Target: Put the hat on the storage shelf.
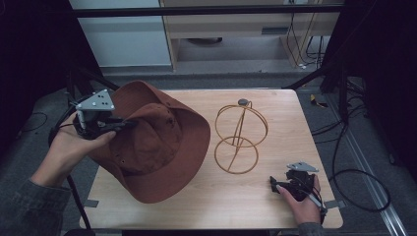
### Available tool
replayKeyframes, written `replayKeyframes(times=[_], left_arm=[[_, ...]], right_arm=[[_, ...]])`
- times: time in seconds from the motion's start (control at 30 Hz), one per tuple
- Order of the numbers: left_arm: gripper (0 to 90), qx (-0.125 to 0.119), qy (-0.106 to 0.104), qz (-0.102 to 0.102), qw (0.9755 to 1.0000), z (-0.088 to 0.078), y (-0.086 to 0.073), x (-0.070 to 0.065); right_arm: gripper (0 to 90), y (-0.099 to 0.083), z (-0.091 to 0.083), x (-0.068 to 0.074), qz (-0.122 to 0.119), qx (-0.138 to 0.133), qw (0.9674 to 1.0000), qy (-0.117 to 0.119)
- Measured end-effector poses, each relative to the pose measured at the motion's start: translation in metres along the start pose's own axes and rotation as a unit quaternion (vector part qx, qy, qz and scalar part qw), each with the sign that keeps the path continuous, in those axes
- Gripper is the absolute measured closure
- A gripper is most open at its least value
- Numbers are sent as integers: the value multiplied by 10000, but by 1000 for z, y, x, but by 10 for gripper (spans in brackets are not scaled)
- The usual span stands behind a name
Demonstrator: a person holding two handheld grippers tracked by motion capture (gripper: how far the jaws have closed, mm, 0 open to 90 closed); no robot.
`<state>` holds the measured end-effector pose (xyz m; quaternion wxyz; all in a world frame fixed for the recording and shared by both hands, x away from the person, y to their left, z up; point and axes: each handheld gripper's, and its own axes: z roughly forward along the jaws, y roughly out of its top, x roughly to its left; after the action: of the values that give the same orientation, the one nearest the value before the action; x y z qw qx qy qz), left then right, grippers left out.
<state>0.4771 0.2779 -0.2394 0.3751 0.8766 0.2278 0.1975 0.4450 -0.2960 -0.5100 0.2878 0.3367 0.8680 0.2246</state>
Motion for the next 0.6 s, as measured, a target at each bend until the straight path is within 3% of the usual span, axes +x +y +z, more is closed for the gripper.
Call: replayKeyframes(times=[0.23,0.6], left_arm=[[887,-146,-11,64,9999,-10,13,-6],[887,-165,-67,307,9994,-7,46,-14]], right_arm=[[6,0,0,0,1,0,10000,2],[5,0,0,0,0,0,10000,0]])
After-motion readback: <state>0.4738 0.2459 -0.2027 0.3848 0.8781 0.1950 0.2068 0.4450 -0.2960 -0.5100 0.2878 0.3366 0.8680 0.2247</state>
